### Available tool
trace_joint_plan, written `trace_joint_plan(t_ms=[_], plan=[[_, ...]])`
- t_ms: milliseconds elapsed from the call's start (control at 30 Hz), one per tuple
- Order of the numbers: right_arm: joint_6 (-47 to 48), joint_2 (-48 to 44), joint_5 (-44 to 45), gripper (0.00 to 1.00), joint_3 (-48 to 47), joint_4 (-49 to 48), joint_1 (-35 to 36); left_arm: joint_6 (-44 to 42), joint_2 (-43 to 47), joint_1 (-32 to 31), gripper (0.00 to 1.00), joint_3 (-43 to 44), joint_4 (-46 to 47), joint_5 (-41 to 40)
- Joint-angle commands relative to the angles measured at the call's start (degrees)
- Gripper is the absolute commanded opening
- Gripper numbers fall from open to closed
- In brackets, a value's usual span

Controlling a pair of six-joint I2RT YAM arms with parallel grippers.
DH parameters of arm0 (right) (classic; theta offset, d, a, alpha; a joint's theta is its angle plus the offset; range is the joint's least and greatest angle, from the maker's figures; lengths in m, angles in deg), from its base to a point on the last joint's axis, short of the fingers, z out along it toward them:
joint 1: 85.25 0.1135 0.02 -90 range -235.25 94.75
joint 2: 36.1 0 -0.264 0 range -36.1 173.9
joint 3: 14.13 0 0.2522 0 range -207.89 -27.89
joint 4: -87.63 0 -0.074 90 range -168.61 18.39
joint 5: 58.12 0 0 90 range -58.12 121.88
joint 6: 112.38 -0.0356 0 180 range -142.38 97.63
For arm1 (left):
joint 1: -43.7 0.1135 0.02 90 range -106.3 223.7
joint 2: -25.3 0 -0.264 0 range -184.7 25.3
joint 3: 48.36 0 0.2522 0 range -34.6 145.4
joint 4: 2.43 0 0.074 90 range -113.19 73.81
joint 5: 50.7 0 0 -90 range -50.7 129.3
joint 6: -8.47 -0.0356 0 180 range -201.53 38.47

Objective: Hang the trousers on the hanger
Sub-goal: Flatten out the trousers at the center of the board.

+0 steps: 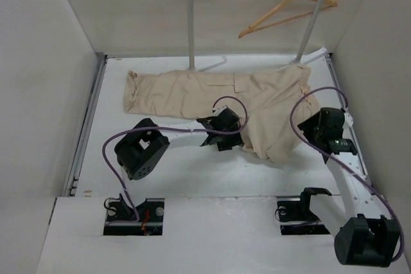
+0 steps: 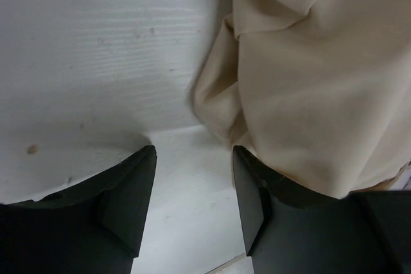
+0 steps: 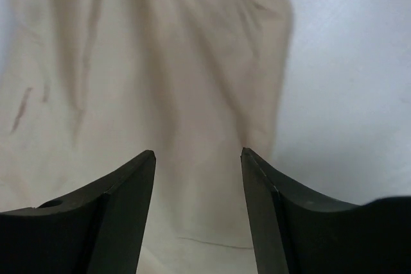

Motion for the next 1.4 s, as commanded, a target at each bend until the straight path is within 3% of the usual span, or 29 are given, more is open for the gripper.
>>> trace_joint_plan(t_ms=[0,133,233,367,467,700,900,1067,1200,1300,1367], plan=[[-4.8,-1.5,-1.4,0.63,4.7,1.5,-3.5,1.3,-2.5,-0.3,0.48,2.3,3.7,-0.3],[-5.2,6.7,-2.9,0.59,5.5,-4.5,-8.5,1.8,-5.0,-0.7,0.44,4.1,4.7,-1.8],[-5.3,14.0,-3.7,0.54,3.4,-8.5,-13.9,2.1,-6.4,-1.0,0.34,5.5,4.8,-3.5],[-5.0,25.3,-4.1,0.49,-1.4,-12.4,-15.3,2.9,-7.5,-1.1,0.16,6.6,4.8,-4.6],[-4.8,32.4,-5.2,0.38,-3.7,-12.9,-15.3,3.1,-6.2,-0.8,0.06,6.0,4.0,-4.9],[-5.0,30.4,-6.7,0.06,-3.2,-16.9,-15.3,2.8,6.9,2.2,0.00,-0.7,-1.4,-8.0],[-5.2,22.8,-4.4,0.01,-4.7,-15.8,-15.6,1.4,21.9,2.2,0.00,0.8,-17.5,-11.2],[-5.9,23.6,-4.6,0.01,-7.2,-15.9,-16.0,-1.6,29.6,1.0,0.00,15.7,-42.1,-18.0],[-8.0,27.4,-5.2,0.01,-7.5,-17.9,-16.2,-4.9,25.5,-3.8,0.04,35.4,-60.1,-29.5],[-8.3,29.0,-4.5,0.01,-7.0,-19.0,-15.8,-10.3,14.4,-7.3,0.09,48.8,-60.5,-33.4],[-8.3,29.9,-4.4,0.01,-7.2,-18.9,-15.8,-14.1,7.8,-8.2,0.14,51.3,-55.0,-31.9]])
